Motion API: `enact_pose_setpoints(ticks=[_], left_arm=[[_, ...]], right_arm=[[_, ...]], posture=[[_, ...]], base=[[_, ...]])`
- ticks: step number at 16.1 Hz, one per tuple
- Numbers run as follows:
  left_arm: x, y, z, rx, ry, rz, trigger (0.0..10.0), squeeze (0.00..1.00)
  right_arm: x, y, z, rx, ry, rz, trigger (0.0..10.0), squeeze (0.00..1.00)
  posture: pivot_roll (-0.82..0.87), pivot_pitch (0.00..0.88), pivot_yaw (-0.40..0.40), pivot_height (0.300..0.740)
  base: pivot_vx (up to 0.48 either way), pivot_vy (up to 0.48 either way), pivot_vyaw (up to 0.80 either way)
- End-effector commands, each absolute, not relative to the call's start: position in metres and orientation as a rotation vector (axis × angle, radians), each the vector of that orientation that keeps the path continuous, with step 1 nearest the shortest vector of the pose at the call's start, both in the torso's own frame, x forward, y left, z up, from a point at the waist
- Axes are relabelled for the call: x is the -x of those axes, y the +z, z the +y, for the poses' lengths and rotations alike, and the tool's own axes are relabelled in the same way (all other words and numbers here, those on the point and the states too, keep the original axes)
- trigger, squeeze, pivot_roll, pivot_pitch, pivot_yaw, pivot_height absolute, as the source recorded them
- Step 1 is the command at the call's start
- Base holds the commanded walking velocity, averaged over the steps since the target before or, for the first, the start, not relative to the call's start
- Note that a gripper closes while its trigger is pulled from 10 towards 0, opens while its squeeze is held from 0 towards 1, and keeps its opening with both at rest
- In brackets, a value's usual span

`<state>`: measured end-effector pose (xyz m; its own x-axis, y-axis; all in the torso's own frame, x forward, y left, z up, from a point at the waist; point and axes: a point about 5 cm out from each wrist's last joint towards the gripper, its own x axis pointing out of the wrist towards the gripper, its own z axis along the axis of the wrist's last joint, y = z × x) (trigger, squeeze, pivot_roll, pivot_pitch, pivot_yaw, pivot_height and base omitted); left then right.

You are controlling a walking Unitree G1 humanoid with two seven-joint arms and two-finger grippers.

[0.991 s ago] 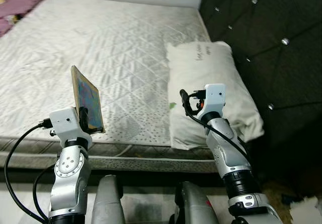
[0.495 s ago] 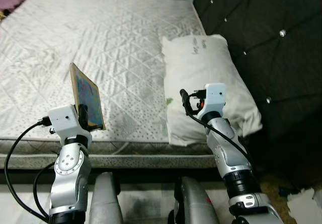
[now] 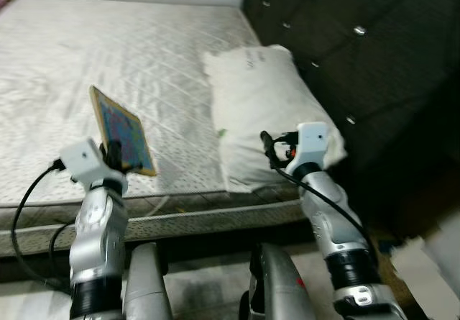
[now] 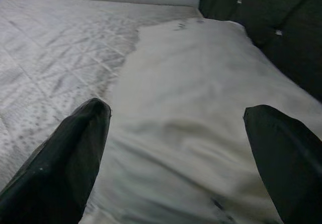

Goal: Clean up the room

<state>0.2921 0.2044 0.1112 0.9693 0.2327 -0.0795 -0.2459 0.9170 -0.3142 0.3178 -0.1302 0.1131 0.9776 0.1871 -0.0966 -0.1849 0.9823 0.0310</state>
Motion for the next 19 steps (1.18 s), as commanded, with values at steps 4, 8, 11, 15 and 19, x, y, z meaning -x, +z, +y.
enact_pose_setpoints(ticks=[4,8,11,15,19], left_arm=[[-0.313,0.118,0.199,0.414,0.182,0.069,10.0,0.0],[-0.326,0.12,0.193,0.445,0.141,0.093,10.0,0.0],[-0.333,0.119,0.187,0.502,0.129,0.113,10.0,0.0],[-0.341,0.116,0.171,0.633,0.058,0.166,10.0,0.0],[-0.348,0.113,0.142,0.796,0.028,0.252,10.0,0.0]], right_arm=[[-0.308,0.123,-0.154,0.0,0.173,0.104,10.0,0.0],[-0.291,0.122,-0.165,0.034,0.18,0.149,10.0,0.0],[-0.279,0.125,-0.181,0.063,0.155,0.188,10.0,0.0],[-0.276,0.127,-0.187,0.091,0.16,0.204,10.0,0.0],[-0.277,0.129,-0.187,0.096,0.158,0.213,10.0,0.0]], posture=[[-0.14,0.065,-0.12,0.577],[-0.19,0.098,-0.14,0.533],[-0.22,0.117,-0.155,0.529],[-0.24,0.124,-0.177,0.529],[-0.24,0.122,-0.175,0.529]], base=[[0.0,0.0,0.0],[0.0,0.0,0.0],[0.0,0.0,0.0],[0.0,0.0,0.0],[0.0,0.0,0.0]])
